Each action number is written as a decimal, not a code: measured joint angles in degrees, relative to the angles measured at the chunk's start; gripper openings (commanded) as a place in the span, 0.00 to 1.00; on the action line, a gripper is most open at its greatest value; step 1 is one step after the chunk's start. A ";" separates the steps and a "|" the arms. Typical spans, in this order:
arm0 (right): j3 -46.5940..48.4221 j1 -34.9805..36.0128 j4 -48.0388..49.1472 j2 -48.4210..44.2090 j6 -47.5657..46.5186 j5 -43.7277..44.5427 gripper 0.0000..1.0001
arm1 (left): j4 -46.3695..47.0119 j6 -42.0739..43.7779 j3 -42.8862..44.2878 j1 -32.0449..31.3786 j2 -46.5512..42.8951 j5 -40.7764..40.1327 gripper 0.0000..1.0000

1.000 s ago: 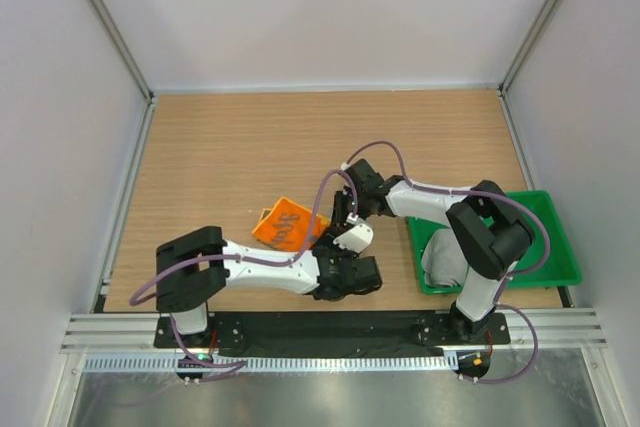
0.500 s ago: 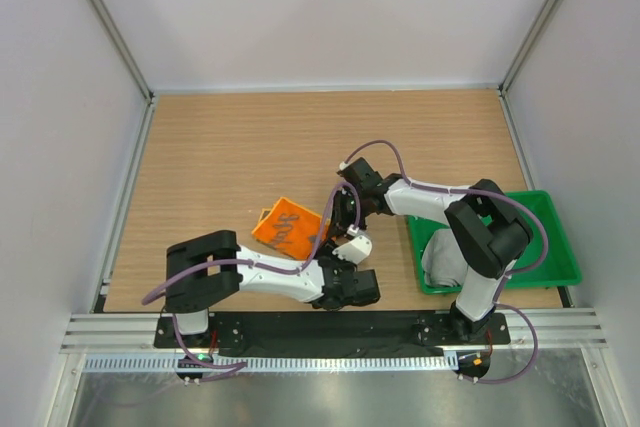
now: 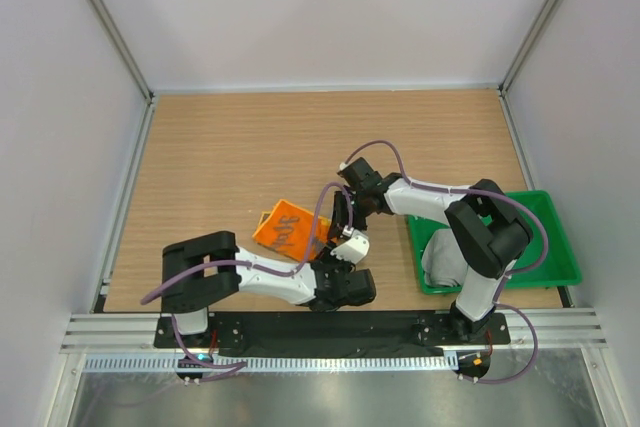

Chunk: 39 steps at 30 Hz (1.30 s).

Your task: Roll the towels

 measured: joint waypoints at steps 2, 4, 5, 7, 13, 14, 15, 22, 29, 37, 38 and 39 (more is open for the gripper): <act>0.26 0.02 -0.31 0.00 -0.04 0.00 0.20 | 1.29 0.15 -0.48 -0.02 0.00 0.17 0.29; 0.35 0.00 -0.52 0.00 -0.11 0.02 0.20 | 2.32 0.24 -1.01 0.04 -0.17 0.26 0.25; 0.37 0.00 -0.70 0.00 -0.11 0.02 0.20 | 2.71 0.26 -1.29 0.11 -0.33 0.31 0.21; 0.42 0.00 -1.01 0.00 -0.28 0.04 0.20 | 3.43 0.46 -1.84 0.35 -0.76 0.85 0.19; 1.77 -0.33 -3.08 0.00 -1.66 0.24 0.41 | 6.01 1.36 -4.17 2.51 -4.44 6.19 0.13; 2.12 -0.50 -3.58 0.00 -1.92 0.26 0.45 | 6.60 1.33 -4.83 3.04 -5.51 7.82 0.13; 2.40 -0.68 -4.07 0.00 -2.32 0.31 0.48 | 7.23 1.31 -5.40 3.72 -6.40 9.35 0.13; 7.74 -5.75 -11.41 -0.92 -6.08 3.32 0.64 | 12.81 -0.85 -9.27 9.01 -12.28 23.45 0.13; 12.96 -11.28 -15.93 -6.23 -9.05 7.28 0.65 | 21.22 -6.80 -15.96 17.62 -17.90 39.87 0.07; 3.85 -11.39 -9.79 -13.97 -8.33 1.11 0.65 | 34.14 -15.93 -24.68 27.78 -20.31 54.75 0.00; 1.70 -11.37 -8.20 -14.75 -7.89 -0.42 0.65 | 37.51 -17.64 -26.69 29.59 -20.31 57.24 0.00; -0.04 -11.34 -6.99 -15.23 -7.45 -1.68 0.64 | 39.54 -19.08 -28.11 30.91 -20.31 58.71 0.00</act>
